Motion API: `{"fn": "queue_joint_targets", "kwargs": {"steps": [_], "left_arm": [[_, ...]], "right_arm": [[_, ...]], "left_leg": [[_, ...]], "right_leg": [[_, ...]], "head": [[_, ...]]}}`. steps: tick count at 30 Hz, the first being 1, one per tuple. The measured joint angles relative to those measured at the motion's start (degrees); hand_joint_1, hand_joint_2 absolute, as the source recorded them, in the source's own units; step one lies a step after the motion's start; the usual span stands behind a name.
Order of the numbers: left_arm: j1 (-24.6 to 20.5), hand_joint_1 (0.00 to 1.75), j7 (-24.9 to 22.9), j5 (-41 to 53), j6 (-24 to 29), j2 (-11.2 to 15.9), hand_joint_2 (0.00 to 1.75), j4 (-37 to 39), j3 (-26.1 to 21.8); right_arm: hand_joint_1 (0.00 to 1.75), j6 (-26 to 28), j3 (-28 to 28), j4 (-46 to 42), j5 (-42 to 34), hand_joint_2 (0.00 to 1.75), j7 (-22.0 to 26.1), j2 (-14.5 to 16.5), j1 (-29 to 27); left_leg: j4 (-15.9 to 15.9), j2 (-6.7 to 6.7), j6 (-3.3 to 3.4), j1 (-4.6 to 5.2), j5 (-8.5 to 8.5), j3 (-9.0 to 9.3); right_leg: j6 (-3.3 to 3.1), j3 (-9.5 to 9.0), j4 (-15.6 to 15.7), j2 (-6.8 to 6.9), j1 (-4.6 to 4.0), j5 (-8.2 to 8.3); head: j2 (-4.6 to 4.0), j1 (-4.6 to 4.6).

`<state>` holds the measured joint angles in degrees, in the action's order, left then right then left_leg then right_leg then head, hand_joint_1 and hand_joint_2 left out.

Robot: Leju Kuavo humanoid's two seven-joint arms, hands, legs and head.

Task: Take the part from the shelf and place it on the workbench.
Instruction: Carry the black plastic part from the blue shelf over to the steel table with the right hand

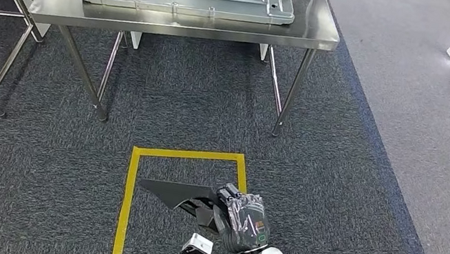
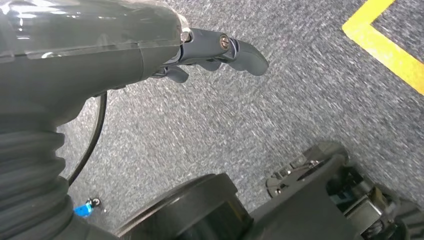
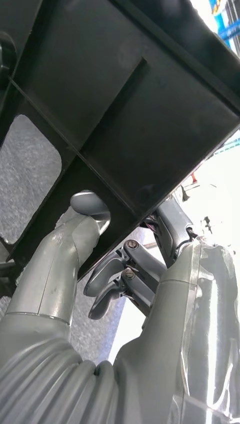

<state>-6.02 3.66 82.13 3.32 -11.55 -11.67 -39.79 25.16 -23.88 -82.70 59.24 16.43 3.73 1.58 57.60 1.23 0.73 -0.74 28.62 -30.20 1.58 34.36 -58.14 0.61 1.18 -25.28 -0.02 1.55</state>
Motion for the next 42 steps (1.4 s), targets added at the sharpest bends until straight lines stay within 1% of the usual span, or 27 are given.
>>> {"fn": "queue_joint_targets", "kwargs": {"steps": [3,6,8,10,11,12,14,15,16,17,18,19,21,23,25,27,28,29,30,31,32,33,35,37,38,40,42], "left_arm": [[-0.10,0.00,0.08,-0.33,-0.88,0.22,1.75,-0.01,-0.02],[0.02,0.00,0.43,-0.24,-1.51,0.32,1.75,-0.01,-0.01],[0.03,0.00,0.56,-0.05,-1.79,0.18,1.75,0.02,0.01],[-0.05,0.00,0.53,0.12,-2.03,0.17,1.75,0.02,0.04],[0.04,0.00,0.51,0.19,-2.17,0.15,1.75,0.02,0.05],[0.21,0.00,0.51,0.17,-2.29,0.14,1.75,0.02,0.07],[0.45,0.00,0.50,0.13,-2.37,0.19,1.75,0.03,0.07],[0.40,0.00,0.49,0.04,-2.35,0.39,1.75,0.01,0.06],[0.31,0.00,0.47,-0.03,-2.33,0.51,1.75,-0.01,0.06],[0.24,0.00,0.43,-0.12,-2.30,0.61,1.75,-0.03,0.06],[0.19,0.00,0.42,-0.19,-2.24,0.65,1.75,-0.04,0.06],[0.18,0.00,0.42,-0.22,-2.21,0.52,1.75,-0.04,0.07],[0.00,0.00,0.44,-0.28,-2.10,0.34,1.75,-0.03,0.07],[-0.20,0.00,0.65,-0.51,-1.91,0.21,1.75,-0.03,0.05],[-0.32,0.00,0.95,-0.84,-1.55,0.20,1.75,-0.03,0.01],[-0.55,0.00,0.95,-1.15,-1.23,0.16,1.75,-0.02,-0.03],[-0.62,0.00,0.89,-1.26,-1.18,0.15,1.75,-0.02,-0.04],[-0.60,0.00,0.81,-1.30,-1.18,0.15,1.75,-0.02,-0.05],[-0.52,0.00,0.83,-1.32,-1.23,0.39,1.75,-0.03,-0.09],[-0.52,0.00,0.85,-1.30,-1.32,0.43,1.75,-0.01,-0.12],[-0.57,0.00,0.81,-1.18,-1.44,0.59,1.75,0.01,-0.15],[-0.73,0.00,0.81,-1.13,-1.57,0.67,1.75,0.03,-0.18],[-1.21,0.00,0.73,-0.89,-1.76,0.59,1.75,0.07,-0.18],[-1.46,0.00,0.78,-0.88,-1.71,0.50,1.75,0.07,-0.19],[-1.45,0.00,0.79,-0.87,-1.65,0.45,1.75,0.07,-0.19],[-1.23,0.00,0.91,-0.87,-1.56,0.47,1.75,0.07,-0.20],[-1.04,0.00,1.10,-0.84,-1.55,0.47,1.75,0.07,-0.22]], "right_arm": [[1.75,0.16,0.03,-0.06,0.18,1.75,-0.02,-0.05,0.22],[1.75,0.69,0.15,-0.28,0.37,1.75,-0.09,-0.13,0.32],[1.75,1.09,0.25,-0.39,0.51,1.75,-0.13,-0.21,0.48],[1.75,1.17,0.34,-0.43,0.64,1.75,-0.23,-0.39,0.46],[1.75,1.17,0.39,-0.42,0.72,1.75,-0.29,-0.50,0.38],[1.75,1.17,0.41,-0.42,0.81,1.75,-0.32,-0.57,0.32],[1.75,1.17,0.41,-0.40,1.00,1.75,-0.37,-0.65,0.32],[1.75,1.17,0.40,-0.31,1.08,1.75,-0.41,-0.70,0.35],[1.75,1.14,0.40,-0.21,1.15,1.75,-0.47,-0.77,0.40],[1.75,1.12,0.45,-0.11,1.23,1.75,-0.54,-0.83,0.36],[1.75,1.10,0.50,-0.03,1.31,1.75,-0.62,-0.87,0.26],[1.75,1.07,0.55,-0.02,1.39,1.75,-0.66,-0.90,0.16],[1.75,1.07,0.61,-0.15,1.56,1.75,-0.74,-0.87,-0.05],[1.75,1.04,0.62,-0.30,1.71,1.75,-0.82,-0.83,-0.06],[1.75,0.76,0.63,-0.31,2.63,1.75,-1.27,-0.83,-0.01],[1.75,0.10,0.62,-0.31,5.42,1.75,-2.59,-0.91,0.40],[1.75,-0.40,0.62,-0.30,7.93,1.75,-3.68,-1.04,0.92],[1.75,-1.10,0.62,-0.27,10.77,1.75,-4.91,-1.29,1.67],[1.75,-2.07,0.62,-0.12,13.59,1.75,-6.12,-1.73,2.78],[1.75,-3.32,0.60,0.12,15.98,1.75,-7.09,-2.32,4.26],[1.75,-4.68,0.57,0.49,17.38,1.75,-7.72,-3.11,6.04],[1.75,-5.95,0.55,1.01,18.13,1.75,-8.05,-4.02,8.05],[1.75,-7.78,0.51,2.70,18.27,1.75,-7.78,-6.20,12.94],[1.75,-8.57,0.44,5.78,17.44,1.75,-6.27,-8.47,19.31],[1.75,-8.85,0.36,7.81,16.84,1.75,-5.37,-9.44,22.77],[1.75,-9.87,-0.04,12.43,15.89,1.75,-3.98,-11.05,29.48],[1.75,-11.90,-0.98,17.24,15.77,1.75,-3.15,-12.40,35.83]], "left_leg": [[-0.98,0.10,0.31,0.10,0.04,0.66],[-6.10,0.27,1.36,0.04,-0.85,4.28],[-8.33,0.45,1.11,-0.63,-1.27,6.33],[-8.70,0.42,0.03,-1.54,-0.81,7.15],[-8.62,0.39,-0.76,-2.12,-0.39,7.55],[-8.45,0.36,-1.60,-2.82,0.11,8.05],[-7.49,0.28,-3.76,-4.49,1.76,9.23],[-6.74,0.22,-4.96,-5.21,2.76,9.72],[-6.07,0.26,-6.03,-5.50,3.76,9.89],[-5.71,0.36,-6.84,-5.53,4.62,10.04],[-5.58,0.38,-7.37,-5.55,5.04,10.31],[-5.25,0.39,-7.78,-5.47,4.97,10.35],[-0.34,0.10,-7.92,-5.58,3.14,8.47],[9.54,-0.06,-6.76,-4.90,2.42,2.29],[16.70,-0.10,-4.79,-3.24,6.61,-4.25],[17.31,-0.28,-2.16,-1.13,12.09,-8.29],[15.58,-0.54,-0.41,-0.02,12.77,-9.47],[12.88,-1.08,1.75,1.21,10.77,-10.34],[9.55,-2.50,4.24,2.15,5.27,-10.77],[5.99,-3.80,6.20,2.95,-1.15,-10.80],[3.46,-4.84,7.34,3.58,-6.62,-10.51],[1.78,-5.51,7.83,3.96,-10.19,-10.05],[0.49,-4.72,7.11,4.36,-10.56,-8.93],[-1.04,-4.04,6.18,3.93,-10.27,-7.88],[-1.65,-3.79,5.63,3.62,-10.11,-7.51],[-1.75,-3.50,4.98,3.32,-9.59,-7.33],[-1.22,-3.42,4.24,2.89,-8.89,-7.23]], "right_leg": [[-0.17,-0.12,0.14,-0.04,-0.03,0.49],[0.41,-0.04,-1.01,0.01,0.31,1.55],[0.54,2.23,-4.54,-0.64,0.45,-0.21],[1.21,5.97,-9.94,-0.91,1.02,-2.43],[1.79,7.14,-11.33,-0.87,1.52,-2.55],[2.43,7.24,-10.84,-0.78,2.11,-1.62],[4.36,4.70,-5.36,-0.47,3.45,1.72],[5.10,3.71,-3.03,-0.41,3.80,2.19],[4.70,3.24,-2.04,-0.34,3.93,1.71],[3.80,3.54,-2.56,-0.49,3.84,0.51],[2.28,4.01,-3.48,-0.62,3.72,-0.65],[0.85,3.97,-4.32,-0.83,3.57,-1.36],[-0.29,2.79,-4.57,-1.23,2.99,-2.61],[-1.05,0.35,-3.54,-1.27,2.00,-3.74],[-1.56,-2.85,-1.80,-1.32,0.89,-4.44],[-2.12,-6.50,0.15,-1.85,-0.57,-5.18],[-2.46,-8.39,1.10,-2.22,-1.48,-5.70],[-2.90,-10.22,2.03,-2.52,-2.43,-6.33],[-3.30,-11.72,2.69,-2.71,-3.10,-7.03],[-3.51,-12.91,3.10,-3.22,-3.48,-7.79],[-3.51,-13.62,3.30,-3.74,-3.49,-8.46],[-3.27,-13.95,3.32,-4.41,-3.07,-9.03],[-2.62,-14.46,3.53,-5.31,-2.39,-9.84],[-1.98,-13.64,1.61,-3.88,-2.11,-11.13],[-1.53,-12.00,-1.17,-2.78,-1.94,-12.27],[-0.17,-6.28,-9.15,-1.44,-1.28,-14.47],[1.06,-1.30,-13.75,-1.27,-0.53,-13.54]], "head": [[0.00,-0.02],[0.00,-0.02],[0.00,0.01],[0.00,0.00],[0.00,0.00],[0.00,0.00],[0.00,0.00],[-0.01,-0.05],[-0.01,-0.05],[-0.01,-0.08],[-0.01,-0.08],[0.00,-0.04],[0.00,0.10],[0.00,0.24],[0.00,0.24],[0.00,0.24],[0.00,0.24],[0.00,0.24],[0.00,-0.02],[0.00,-0.33],[0.00,-0.65],[0.00,-0.94],[0.00,-0.98],[0.00,-0.98],[0.00,-0.99],[0.00,-0.99],[0.00,-0.99]]}}
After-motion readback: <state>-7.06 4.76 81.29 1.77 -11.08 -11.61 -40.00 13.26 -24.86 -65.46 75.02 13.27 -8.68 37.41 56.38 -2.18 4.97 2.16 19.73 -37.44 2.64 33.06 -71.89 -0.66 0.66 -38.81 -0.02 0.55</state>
